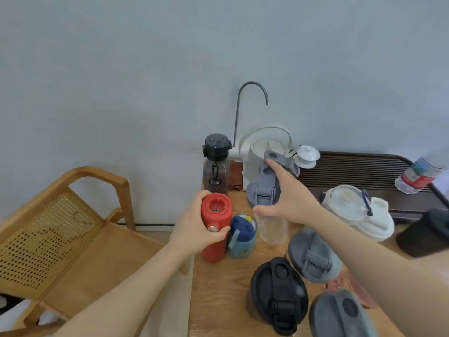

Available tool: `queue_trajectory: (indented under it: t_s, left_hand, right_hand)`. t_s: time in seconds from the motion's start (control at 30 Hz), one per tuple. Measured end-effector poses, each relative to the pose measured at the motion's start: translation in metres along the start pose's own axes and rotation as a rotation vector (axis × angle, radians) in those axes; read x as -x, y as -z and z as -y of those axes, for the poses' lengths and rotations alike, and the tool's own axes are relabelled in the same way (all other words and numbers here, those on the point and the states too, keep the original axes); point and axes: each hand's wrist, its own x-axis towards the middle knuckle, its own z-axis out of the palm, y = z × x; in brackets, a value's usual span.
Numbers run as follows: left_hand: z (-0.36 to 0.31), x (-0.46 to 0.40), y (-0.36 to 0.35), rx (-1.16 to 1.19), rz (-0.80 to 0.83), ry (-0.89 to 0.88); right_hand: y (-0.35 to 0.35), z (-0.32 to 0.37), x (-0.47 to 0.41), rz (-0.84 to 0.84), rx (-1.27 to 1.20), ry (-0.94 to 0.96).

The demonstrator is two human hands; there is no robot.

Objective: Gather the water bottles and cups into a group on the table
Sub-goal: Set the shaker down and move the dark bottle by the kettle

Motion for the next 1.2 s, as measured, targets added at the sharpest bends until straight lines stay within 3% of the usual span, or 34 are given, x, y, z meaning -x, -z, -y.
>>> queue_trajectory:
  t_s: [0.2,0.37,0.47,0.63,0.77,0.87,1.03,1.2]
  left_hand:
    - [0.014,-0.008,0.007,0.039,0.081,-0.062]
    - [0.022,-0.008,0.011,0.071,0.148,-0.125]
    - [0.026,-0.012,0.015,0.079,0.203,-0.135]
    - [0.027,-0.012,0.03,0.169,0.307,-0.145]
    - [0.027,-0.04,0.039,0.407,0.077,-0.012]
    - [0.03,-0.072,0.041,0.237,-0.022,0.07]
    - [0.037,-0.098,0.013,0.24,0.069,0.127]
    - [0.045,-0.111,-0.007,0.283,-0.035,0.148]
  right_hand:
    - [-0.011,-0.01,0.014,0.067,-0.024,-0.164]
    - [-0.009,-0.016,0.015,0.234,0.101,-0.309]
    - [-0.004,-0.015,0.014,0.174,0.285,-0.33]
    - [-0.012,0.003,0.015,0.174,0.487,-0.219]
    - [-0.007,0.045,-0.012,0.006,0.28,0.014]
    - [-0.006,0.075,-0.053,-0.034,0.238,0.162]
    - [-0.009,0.083,-0.117,0.099,0.362,0.162]
    - [-0.008,0.075,-0.139,0.277,0.318,0.141]
